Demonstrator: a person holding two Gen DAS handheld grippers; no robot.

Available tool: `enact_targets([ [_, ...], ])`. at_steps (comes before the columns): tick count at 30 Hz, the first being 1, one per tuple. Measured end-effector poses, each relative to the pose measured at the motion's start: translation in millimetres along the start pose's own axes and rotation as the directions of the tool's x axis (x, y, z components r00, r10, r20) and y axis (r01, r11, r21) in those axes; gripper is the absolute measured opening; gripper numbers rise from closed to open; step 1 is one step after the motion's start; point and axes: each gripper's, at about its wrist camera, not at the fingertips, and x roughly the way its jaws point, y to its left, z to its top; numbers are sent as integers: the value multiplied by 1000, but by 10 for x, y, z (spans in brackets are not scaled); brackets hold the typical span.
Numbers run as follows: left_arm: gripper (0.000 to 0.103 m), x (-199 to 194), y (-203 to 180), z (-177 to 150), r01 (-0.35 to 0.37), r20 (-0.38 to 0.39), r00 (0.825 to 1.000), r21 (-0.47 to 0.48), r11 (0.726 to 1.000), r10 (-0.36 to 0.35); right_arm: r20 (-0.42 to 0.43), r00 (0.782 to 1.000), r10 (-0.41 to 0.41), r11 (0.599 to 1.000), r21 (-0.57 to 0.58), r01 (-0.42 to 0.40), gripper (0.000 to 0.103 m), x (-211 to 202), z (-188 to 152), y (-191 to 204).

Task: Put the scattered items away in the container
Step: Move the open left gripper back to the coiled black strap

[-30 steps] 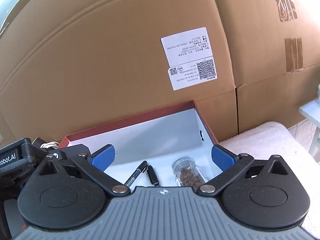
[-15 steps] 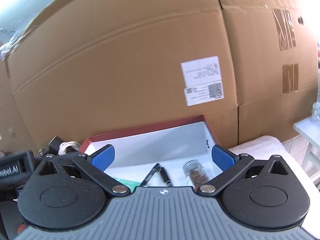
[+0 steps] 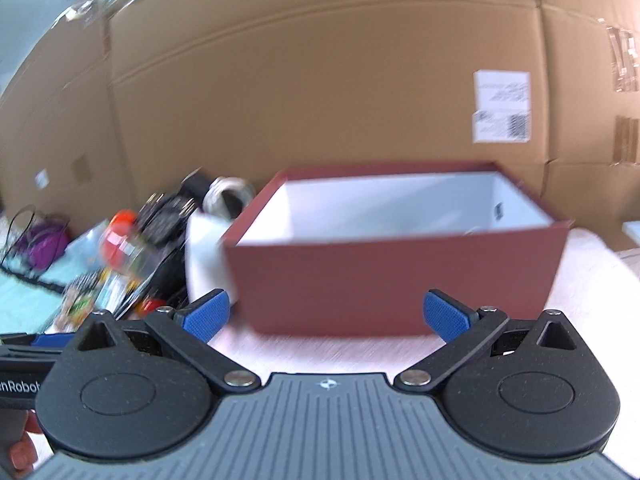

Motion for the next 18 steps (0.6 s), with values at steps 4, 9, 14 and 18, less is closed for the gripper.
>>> enact_targets([
  [4, 103, -67, 374, -172, -42, -2, 999, -46, 998, 42, -67, 997, 26, 999, -33, -29, 103, 82, -213, 303],
  [9, 103, -147, 754, -293, -96, 10, 995, -87, 992, 97, -151, 986, 74, 997, -23, -78, 103, 218, -452, 633],
  [14, 103, -140, 1003, -215, -95, 30, 995, -122, 988, 99, -174, 979, 106, 990, -76, -121, 102, 290, -598, 930],
  [18, 101, 0, 1016, -47, -51, 41, 998, -125, 991, 57, -124, 990, 73, 990, -110, -86, 100, 307, -531, 1018],
])
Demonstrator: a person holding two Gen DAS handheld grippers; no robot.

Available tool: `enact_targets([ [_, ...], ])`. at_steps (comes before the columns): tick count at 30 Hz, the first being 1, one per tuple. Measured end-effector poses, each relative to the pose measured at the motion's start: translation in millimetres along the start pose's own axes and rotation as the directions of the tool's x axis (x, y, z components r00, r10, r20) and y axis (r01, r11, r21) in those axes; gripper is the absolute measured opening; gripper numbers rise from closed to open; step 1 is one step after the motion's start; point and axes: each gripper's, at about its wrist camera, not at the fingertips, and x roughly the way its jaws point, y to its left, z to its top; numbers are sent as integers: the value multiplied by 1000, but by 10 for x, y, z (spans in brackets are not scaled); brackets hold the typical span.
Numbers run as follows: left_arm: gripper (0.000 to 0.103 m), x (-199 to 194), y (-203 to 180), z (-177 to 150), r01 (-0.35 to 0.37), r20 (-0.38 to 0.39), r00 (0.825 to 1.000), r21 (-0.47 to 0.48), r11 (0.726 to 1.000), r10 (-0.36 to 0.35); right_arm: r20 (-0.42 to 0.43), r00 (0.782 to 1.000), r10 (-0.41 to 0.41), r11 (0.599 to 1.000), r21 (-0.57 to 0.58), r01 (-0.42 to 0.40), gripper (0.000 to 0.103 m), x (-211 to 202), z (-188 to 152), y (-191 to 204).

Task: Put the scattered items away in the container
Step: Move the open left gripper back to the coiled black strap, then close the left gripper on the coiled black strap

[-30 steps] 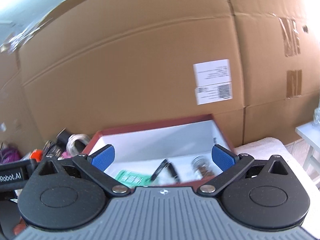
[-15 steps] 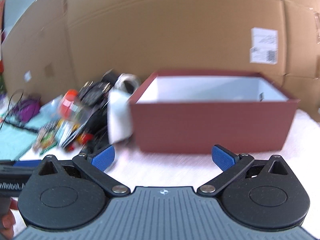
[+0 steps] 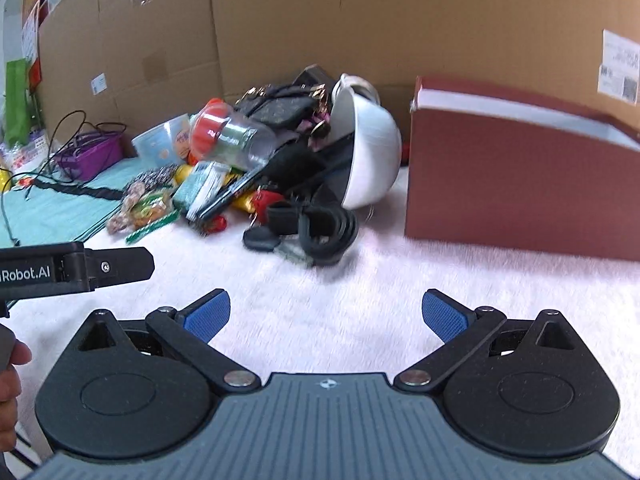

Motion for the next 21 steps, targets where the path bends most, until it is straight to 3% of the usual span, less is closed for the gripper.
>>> enact_targets([
  [3, 97, 172, -73, 103, 36, -13, 999, 13, 999, -36, 32, 999, -40, 999, 11, 39, 96, 29, 97, -67],
  [6, 84, 385, -146, 178, 90, -58, 994, 8, 996, -90, 31, 997, -66, 998, 22, 65, 87, 142, 171, -140],
  [9, 67, 570, -205, 199, 148, -109, 983, -9, 989, -148, 4, 998, -55, 998, 32, 55, 73, 267, 203, -196],
  [10, 57, 618, -226, 200, 165, -122, 979, -16, 986, -166, -4, 999, -47, 998, 36, 48, 68, 301, 209, -206],
  [11, 48, 660, -249, 202, 180, -134, 974, -22, 984, -181, -8, 999, -38, 998, 39, 39, 67, 327, 214, -212],
  [14, 35, 730, -293, 217, 203, -151, 966, -52, 978, -209, -1, 1000, -11, 999, 40, 11, 60, 356, 237, -211],
  [19, 39, 740, -366, 287, 207, -120, 970, -59, 977, -213, -4, 999, 36, 998, 49, -36, 35, 408, 280, -190],
  [21, 53, 766, -371, 315, 189, -103, 975, -72, 979, -196, -18, 999, 37, 998, 45, -37, 23, 461, 292, -178],
])
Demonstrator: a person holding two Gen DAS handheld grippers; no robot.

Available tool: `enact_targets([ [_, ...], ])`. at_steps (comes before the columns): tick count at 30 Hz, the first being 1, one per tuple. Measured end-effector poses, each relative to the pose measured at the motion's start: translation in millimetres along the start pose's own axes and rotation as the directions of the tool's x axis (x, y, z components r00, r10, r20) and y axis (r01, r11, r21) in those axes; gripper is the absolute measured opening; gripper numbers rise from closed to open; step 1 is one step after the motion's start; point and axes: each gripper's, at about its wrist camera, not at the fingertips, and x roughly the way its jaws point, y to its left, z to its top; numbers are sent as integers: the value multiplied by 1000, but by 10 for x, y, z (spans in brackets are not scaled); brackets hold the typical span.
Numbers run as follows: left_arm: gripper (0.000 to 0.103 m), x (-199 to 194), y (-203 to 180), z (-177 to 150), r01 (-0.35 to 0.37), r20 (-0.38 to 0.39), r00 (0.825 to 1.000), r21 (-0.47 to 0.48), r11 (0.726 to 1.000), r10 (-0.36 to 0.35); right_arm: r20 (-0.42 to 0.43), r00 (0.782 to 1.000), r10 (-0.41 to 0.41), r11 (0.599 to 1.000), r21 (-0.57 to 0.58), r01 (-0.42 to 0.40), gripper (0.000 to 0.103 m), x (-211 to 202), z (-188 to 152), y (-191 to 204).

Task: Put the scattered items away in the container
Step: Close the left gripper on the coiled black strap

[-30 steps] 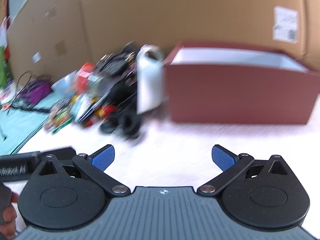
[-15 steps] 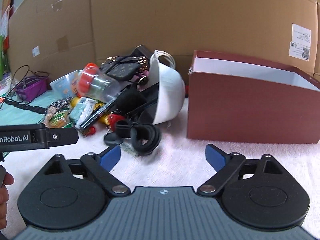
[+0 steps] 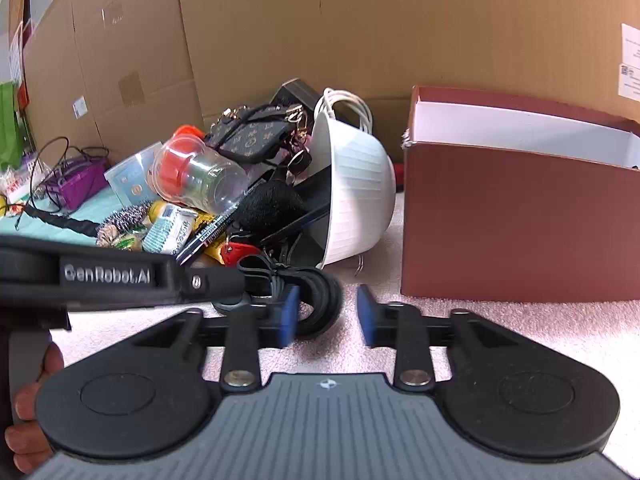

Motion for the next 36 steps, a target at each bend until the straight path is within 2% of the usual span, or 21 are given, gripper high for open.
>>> enact_targets([
  [1, 61, 16, 14, 16, -6, 5, 1000, -13, 1000, 6, -3, 1000, 7, 1000, 8, -7, 22, 27, 0, -9],
  [4, 61, 43, 52, 28, -6, -13, 1000, -34, 999, 5, -5, 1000, 26, 1000, 10, -26, 14, 38, -4, -20],
  [6, 52, 9, 44, 7, 14, -27, 1000, -30, 999, -15, -11, 999, 43, 999, -10, -43, 13, -18, -15, -9],
  [9, 50, -105, -18, -60, 32, -28, 999, -20, 999, -33, -17, 998, 59, 998, -27, -59, 12, -132, -71, -17],
  [10, 53, -149, -45, -89, 30, -21, 999, -17, 999, -31, -21, 997, 72, 997, -16, -72, 12, -181, -94, -41],
  [11, 59, -187, -67, -119, 32, -17, 999, -15, 999, -32, -25, 996, 86, 996, -4, -86, 12, -232, -119, -68],
  [13, 63, -231, -115, -179, 41, -29, 999, -9, 999, -41, -30, 994, 109, 994, 8, -109, 12, -341, -173, -117],
  [17, 66, -281, -238, -311, 60, -39, 997, 23, 998, -59, -44, 988, 147, 989, 17, -147, 12, -569, -281, -201],
  [20, 64, -216, -324, -363, 71, -55, 996, 48, 996, -69, -50, 990, 135, 991, -7, -136, 12, -684, -347, -247],
  [21, 63, -187, -338, -366, 84, -65, 995, 44, 995, -81, -51, 990, 132, 991, -17, -133, 13, -695, -359, -250],
  [23, 40, -136, -348, -354, 107, -84, 991, 29, 994, -104, -50, 993, 109, 994, -27, -110, 20, -715, -375, -257],
  [25, 40, -107, -349, -316, 109, -99, 989, 17, 994, -107, -37, 996, 79, 996, -33, -80, 31, -739, -375, -269],
  [27, 42, -115, -349, -278, 115, -100, 988, -4, 993, -115, -33, 997, 77, 997, -26, -78, 33, -747, -357, -309],
  [31, 63, -52, -430, -261, 90, -103, 991, 25, 996, -87, -32, 996, 80, 997, -12, -81, 33, -744, -339, -374],
  [32, 60, -4, -444, -265, 84, -119, 990, 28, 996, -80, -35, 996, 84, 996, -9, -84, 32, -729, -334, -377],
  [36, 53, 51, -500, -296, 146, -166, 976, 10, 989, -142, -53, 993, 103, 995, 12, -102, 32, -676, -338, -397],
])
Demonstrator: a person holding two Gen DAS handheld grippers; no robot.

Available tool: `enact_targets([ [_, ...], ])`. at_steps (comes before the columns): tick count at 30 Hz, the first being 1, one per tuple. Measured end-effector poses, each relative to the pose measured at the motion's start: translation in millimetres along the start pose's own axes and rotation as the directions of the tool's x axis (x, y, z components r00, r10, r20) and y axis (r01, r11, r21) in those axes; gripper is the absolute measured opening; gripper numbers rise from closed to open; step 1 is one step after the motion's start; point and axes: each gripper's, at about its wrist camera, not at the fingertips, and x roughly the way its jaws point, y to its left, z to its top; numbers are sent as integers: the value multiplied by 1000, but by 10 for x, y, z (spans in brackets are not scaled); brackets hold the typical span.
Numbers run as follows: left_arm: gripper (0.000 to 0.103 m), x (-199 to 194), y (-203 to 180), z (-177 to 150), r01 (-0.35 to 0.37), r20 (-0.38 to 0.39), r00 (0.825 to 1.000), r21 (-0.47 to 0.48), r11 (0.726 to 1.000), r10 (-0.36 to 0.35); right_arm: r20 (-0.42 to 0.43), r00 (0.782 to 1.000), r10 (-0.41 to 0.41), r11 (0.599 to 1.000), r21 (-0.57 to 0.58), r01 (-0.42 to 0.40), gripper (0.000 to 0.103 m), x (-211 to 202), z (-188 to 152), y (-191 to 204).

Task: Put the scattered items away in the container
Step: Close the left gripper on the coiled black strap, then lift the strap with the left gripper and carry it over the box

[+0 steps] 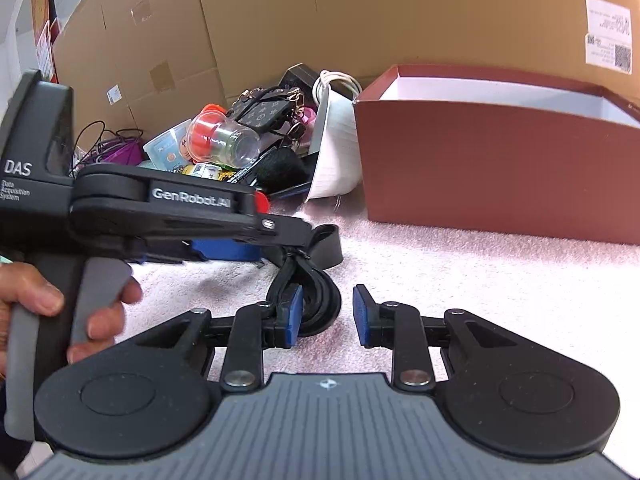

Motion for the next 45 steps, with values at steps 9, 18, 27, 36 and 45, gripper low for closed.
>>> enact_targets([
  [9, 29, 109, -126, -74, 61, -35, 998, 34, 998, -59, -37, 999, 22, 999, 30, -21, 22, 79, -28, -60],
  [18, 27, -128, -365, -85, 43, 29, 999, 54, 998, -44, -11, 998, 55, 998, 32, -54, 12, -114, -17, -75],
  [27, 27, -300, -961, 529, 97, 172, 978, 134, 986, -119, 166, 985, 34, 998, -64, -24, 12, -513, 545, -115],
  [36, 27, 283, -1192, 1134, 116, 177, 973, 166, 979, -146, 236, 972, -1, 999, -47, 13, 12, -340, 1173, -576],
  [45, 27, 958, -901, 1305, 61, 114, 991, 132, 989, -76, 140, 990, 31, 999, 29, -35, 12, 371, 1330, -1020],
])
